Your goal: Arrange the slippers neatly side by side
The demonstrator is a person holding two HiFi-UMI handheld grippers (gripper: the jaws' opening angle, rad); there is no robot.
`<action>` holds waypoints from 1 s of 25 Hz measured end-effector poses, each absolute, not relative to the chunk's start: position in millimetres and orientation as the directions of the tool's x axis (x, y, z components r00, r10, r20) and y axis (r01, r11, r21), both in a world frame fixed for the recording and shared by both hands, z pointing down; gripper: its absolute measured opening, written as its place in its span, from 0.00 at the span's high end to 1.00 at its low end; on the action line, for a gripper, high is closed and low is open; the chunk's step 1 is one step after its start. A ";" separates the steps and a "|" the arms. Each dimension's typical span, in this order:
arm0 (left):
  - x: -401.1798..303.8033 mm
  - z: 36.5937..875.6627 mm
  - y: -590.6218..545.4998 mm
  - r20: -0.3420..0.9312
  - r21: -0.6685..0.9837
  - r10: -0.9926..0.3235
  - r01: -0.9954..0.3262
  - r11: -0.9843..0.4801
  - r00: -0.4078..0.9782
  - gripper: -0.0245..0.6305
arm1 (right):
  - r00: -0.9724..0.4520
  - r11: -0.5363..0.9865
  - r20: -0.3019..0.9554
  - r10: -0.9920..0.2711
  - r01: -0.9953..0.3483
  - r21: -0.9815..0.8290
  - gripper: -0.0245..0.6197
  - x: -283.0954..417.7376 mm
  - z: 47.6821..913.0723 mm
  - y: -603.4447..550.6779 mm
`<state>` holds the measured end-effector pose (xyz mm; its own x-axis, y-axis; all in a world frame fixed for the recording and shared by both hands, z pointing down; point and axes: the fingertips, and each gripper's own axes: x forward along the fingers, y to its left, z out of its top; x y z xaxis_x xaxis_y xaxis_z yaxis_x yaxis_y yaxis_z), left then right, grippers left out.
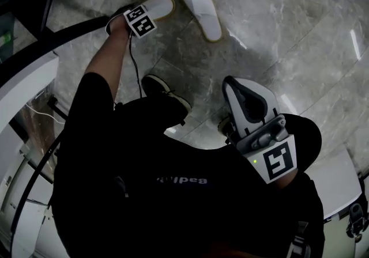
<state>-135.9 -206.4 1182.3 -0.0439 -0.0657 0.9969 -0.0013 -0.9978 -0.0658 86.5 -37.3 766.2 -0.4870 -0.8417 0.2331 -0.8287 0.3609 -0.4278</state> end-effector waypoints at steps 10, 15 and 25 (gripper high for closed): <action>-114.2 1158.9 -198.7 0.998 0.038 0.063 -0.546 -0.837 -0.027 0.94 | -0.521 0.417 0.163 -0.838 -0.804 -0.424 0.96 102.4 753.8 -37.8; -106.9 1157.9 -180.5 0.982 0.159 0.182 -0.769 -0.620 0.056 0.94 | -0.524 0.423 0.144 -0.840 -0.797 -0.431 0.96 110.0 752.4 -37.8; -69.7 1164.3 -157.4 0.914 0.388 0.192 -0.909 -0.155 0.358 0.94 | -0.539 0.432 0.154 -0.828 -0.789 -0.436 0.96 116.3 756.4 -28.6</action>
